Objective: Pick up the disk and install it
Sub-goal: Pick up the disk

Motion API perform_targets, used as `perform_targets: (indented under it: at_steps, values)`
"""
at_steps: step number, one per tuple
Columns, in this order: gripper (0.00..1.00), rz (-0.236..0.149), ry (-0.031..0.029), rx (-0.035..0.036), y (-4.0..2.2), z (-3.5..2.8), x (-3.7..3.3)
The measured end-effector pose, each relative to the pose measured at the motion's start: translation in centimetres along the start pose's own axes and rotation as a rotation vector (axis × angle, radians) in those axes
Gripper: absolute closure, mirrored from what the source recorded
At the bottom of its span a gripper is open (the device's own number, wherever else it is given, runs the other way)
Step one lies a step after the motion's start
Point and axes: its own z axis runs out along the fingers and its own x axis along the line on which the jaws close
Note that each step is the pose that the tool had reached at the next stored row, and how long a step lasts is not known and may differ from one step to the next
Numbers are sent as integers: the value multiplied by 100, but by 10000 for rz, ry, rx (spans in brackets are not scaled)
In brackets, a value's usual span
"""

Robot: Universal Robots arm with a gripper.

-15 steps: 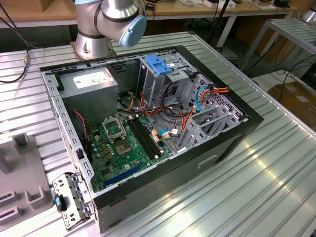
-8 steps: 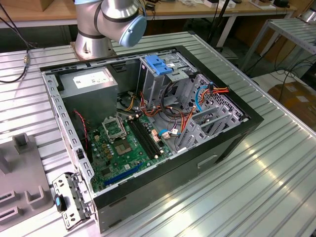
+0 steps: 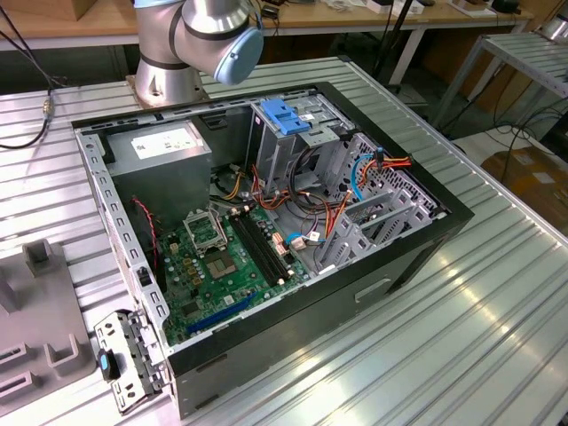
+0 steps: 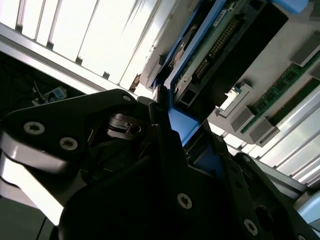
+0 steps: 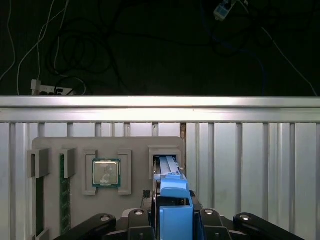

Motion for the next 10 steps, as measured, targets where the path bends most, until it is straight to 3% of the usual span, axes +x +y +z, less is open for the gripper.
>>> perform_targets:
  at_steps: [10]
  values:
    - [63,-114,2,-2,0,0,0]
